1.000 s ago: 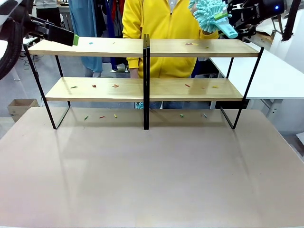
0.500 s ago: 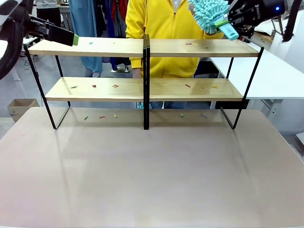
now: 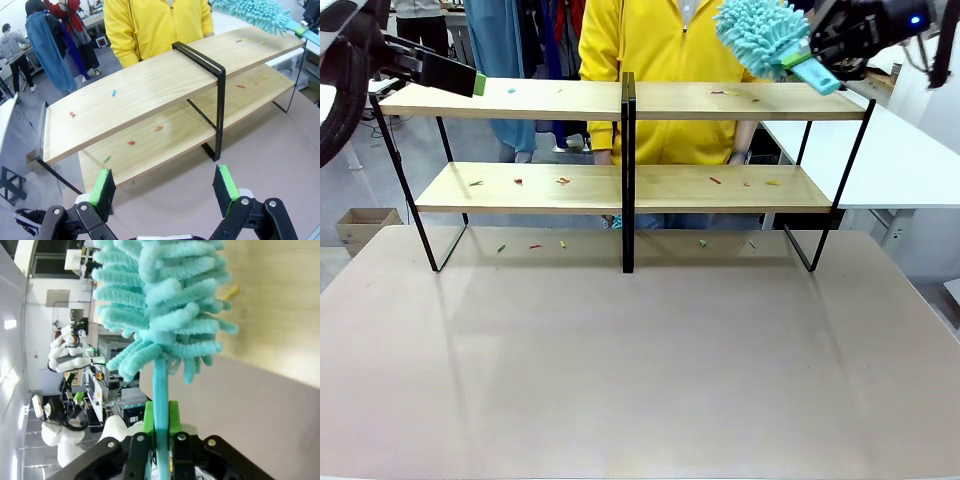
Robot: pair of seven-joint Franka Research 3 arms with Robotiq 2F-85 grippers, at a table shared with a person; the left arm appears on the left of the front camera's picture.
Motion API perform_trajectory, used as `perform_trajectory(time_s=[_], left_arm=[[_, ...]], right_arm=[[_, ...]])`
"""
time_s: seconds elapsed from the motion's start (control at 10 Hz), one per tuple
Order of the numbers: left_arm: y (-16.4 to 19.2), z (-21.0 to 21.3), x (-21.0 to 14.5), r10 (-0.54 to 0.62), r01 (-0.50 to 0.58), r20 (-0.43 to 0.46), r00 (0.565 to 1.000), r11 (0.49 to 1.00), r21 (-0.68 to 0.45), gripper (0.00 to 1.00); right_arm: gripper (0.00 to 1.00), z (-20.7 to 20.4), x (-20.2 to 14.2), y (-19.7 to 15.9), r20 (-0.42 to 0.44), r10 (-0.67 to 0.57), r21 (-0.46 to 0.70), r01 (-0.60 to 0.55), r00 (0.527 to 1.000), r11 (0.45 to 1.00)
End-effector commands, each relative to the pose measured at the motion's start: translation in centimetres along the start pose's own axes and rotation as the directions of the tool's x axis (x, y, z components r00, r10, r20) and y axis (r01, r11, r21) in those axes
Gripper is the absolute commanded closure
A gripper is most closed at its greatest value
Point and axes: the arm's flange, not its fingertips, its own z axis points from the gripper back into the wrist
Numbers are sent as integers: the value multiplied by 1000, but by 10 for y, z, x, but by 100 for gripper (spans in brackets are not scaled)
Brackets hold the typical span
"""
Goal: Clean the shelves.
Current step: Pick up the Duster when the human hands it over.
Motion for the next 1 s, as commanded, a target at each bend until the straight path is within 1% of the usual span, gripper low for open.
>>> perform_trajectory(time_s=[0.0,0.1,0.2,0.3,0.4,0.5,0.6,0.7,0.8,0.9], left_arm=[[0,1,0,0,0,2,1000,1000,5,0],[0,1,0,0,0,2,1000,1000,5,0],[0,1,0,0,0,2,1000,1000,5,0],[0,1,0,0,0,2,1000,1000,5,0],[0,1,0,0,0,2,1000,1000,5,0],[0,1,0,0,0,2,1000,1000,5,0],[0,1,0,0,0,2,1000,1000,5,0],[0,1,0,0,0,2,1000,1000,5,0],[0,1,0,0,0,2,1000,1000,5,0],[0,1,0,0,0,2,1000,1000,5,0]], right_arm=[[100,64,-50,15,-33,147,-34,-148,989,988],[100,99,-79,26,-55,193,-44,-195,980,980],[100,134,-106,34,-99,191,-59,-197,977,979],[100,168,-133,36,-141,238,-46,-247,961,968],[100,206,-160,30,-63,242,-57,-246,968,968],[100,240,-186,18,-8,289,27,-289,957,957],[100,268,-217,3,48,328,79,-331,943,940],[100,288,-249,-14,104,328,103,-338,939,935],[100,299,-279,-35,188,268,84,-287,945,954],[100,298,-295,-54,230,217,84,-241,949,967]])
